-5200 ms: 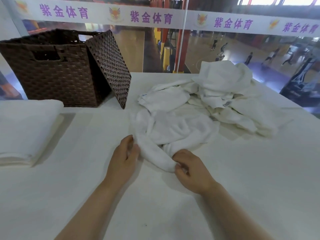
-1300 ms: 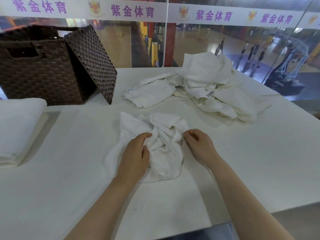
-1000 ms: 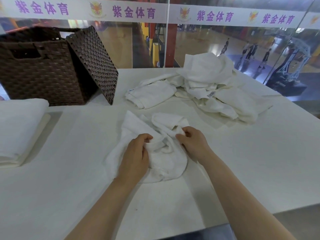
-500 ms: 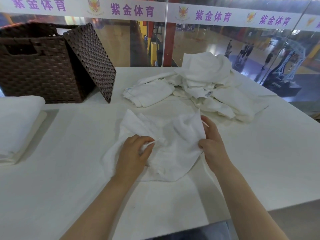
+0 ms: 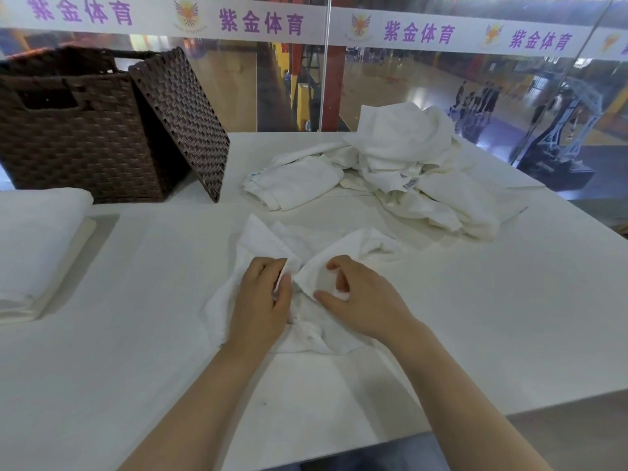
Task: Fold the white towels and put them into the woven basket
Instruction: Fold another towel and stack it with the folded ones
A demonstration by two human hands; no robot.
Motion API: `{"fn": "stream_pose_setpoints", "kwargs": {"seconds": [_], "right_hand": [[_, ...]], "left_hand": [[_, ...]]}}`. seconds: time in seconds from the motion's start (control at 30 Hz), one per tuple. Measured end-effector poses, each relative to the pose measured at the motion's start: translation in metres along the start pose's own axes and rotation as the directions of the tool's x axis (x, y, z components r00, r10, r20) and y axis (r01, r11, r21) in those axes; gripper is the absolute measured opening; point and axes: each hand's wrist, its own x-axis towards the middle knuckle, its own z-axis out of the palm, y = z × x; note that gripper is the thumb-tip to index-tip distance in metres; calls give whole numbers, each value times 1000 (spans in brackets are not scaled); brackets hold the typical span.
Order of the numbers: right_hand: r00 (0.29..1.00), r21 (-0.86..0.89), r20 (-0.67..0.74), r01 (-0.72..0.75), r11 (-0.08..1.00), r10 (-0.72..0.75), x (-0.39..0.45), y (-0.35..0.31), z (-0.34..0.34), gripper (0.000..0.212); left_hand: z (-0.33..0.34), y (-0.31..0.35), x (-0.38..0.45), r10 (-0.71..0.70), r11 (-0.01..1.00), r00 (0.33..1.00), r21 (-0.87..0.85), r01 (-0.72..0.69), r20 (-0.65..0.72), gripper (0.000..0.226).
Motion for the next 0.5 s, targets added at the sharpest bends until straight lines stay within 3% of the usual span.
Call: {"fn": "stream_pose_setpoints", "kwargs": {"seconds": [0.17,0.37,0.47,0.5], "right_hand": [[969,-327,-30,224,918,-247,4,-14,21,44],[970,-506,-131,110,856,-203,14,-20,36,21],[975,-446,-151,81,891,-164,15,-15,39,3],[982,-385,-149,48,922,-113,14,-14,38,8]], "left_hand": [[-2,1,-1,31,999,999,6,-31,-7,33],[-2,3,-1,-20,999,1000,-37,20,2,24],[-3,3,-1,-50,997,999,-66,51,16,15],[-3,3,-1,-56,996,998,-75,57,21,11]]}}
